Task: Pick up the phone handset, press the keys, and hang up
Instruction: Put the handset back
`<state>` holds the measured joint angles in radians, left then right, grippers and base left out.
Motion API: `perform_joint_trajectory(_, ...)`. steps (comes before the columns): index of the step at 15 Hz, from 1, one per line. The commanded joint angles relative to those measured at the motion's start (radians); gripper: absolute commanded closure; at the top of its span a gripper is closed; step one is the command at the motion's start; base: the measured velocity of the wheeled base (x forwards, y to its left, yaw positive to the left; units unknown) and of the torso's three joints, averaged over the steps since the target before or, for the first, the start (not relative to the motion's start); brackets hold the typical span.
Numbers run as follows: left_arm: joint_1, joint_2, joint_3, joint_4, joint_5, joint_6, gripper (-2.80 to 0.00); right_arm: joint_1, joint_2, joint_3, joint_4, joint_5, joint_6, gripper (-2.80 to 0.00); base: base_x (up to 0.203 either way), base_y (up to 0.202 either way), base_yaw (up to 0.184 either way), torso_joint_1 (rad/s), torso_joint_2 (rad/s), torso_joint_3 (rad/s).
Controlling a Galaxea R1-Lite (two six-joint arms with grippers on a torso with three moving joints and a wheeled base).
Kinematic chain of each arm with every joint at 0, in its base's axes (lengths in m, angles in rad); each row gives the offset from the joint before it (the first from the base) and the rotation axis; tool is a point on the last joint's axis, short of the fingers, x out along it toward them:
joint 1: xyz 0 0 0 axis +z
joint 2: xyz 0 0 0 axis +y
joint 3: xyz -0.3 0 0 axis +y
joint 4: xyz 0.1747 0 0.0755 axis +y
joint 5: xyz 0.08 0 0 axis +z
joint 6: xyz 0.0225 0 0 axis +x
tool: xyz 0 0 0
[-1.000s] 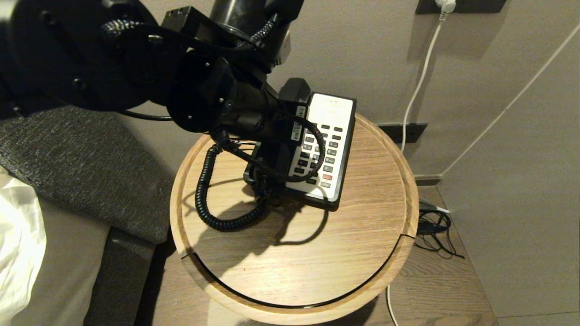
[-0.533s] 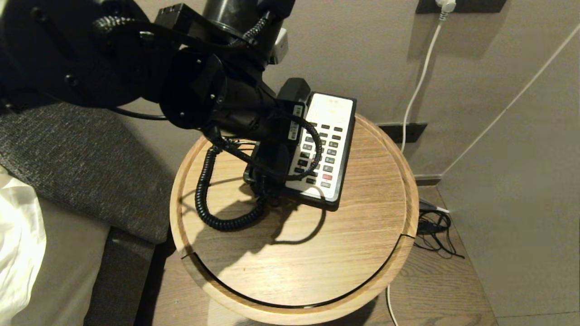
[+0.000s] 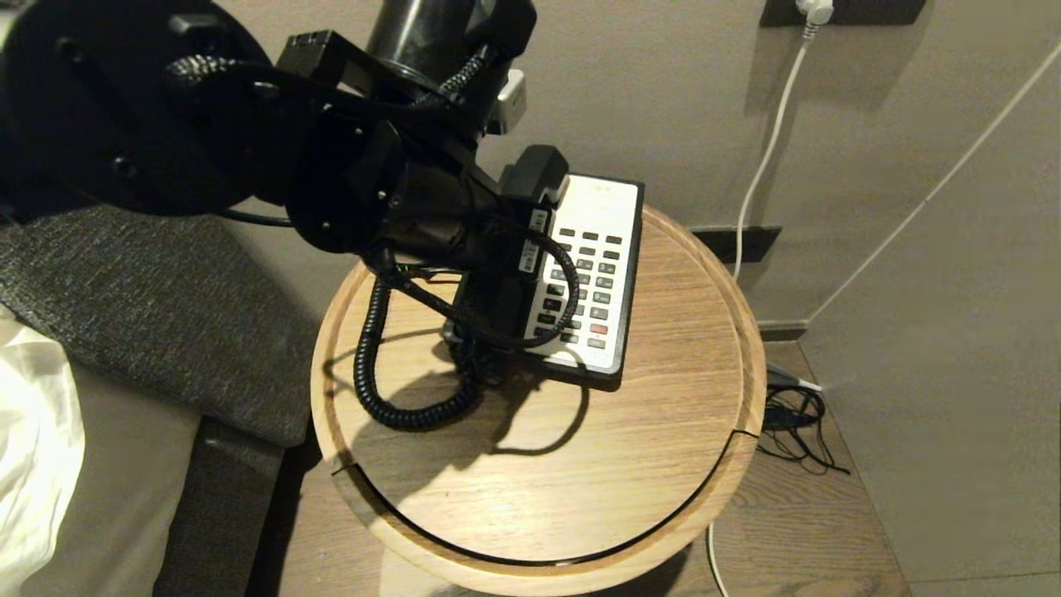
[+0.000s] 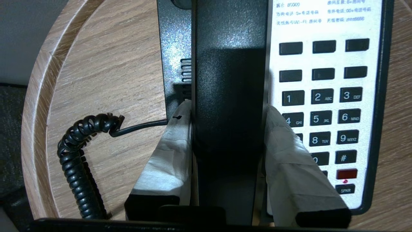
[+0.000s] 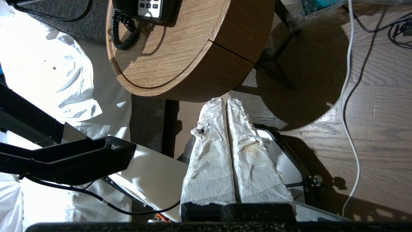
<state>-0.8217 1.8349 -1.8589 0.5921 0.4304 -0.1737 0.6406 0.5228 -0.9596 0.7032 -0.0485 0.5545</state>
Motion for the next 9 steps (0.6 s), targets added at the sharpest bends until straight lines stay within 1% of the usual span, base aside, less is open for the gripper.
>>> perform_joint_trajectory(1,0.015,0.007,-0.005,0.003,0.007,-0.001,0.00,0.001,-0.003,0.004,0.004,-0.001,0.002,0.00,0.000,0.000,0.000,0.000,0.00,0.000)
perform_joint_trajectory(3,0.016,0.003,-0.008,0.002,0.008,-0.004,0.00,0.001,-0.003,0.010,0.004,0.006,0.002,0.00,0.000,0.000,0.000,0.000,0.00,0.000)
perform_joint_trajectory(7,0.016,0.025,-0.036,-0.011,0.045,-0.007,0.00,0.001,-0.007,0.013,0.004,0.010,0.002,0.00,0.000,0.000,0.000,0.000,0.00,0.000)
perform_joint_trajectory(9,0.016,0.034,-0.039,-0.011,0.048,-0.004,0.00,0.001,-0.008,0.015,0.004,0.010,0.002,0.00,0.000,0.000,0.000,0.000,0.00,0.000)
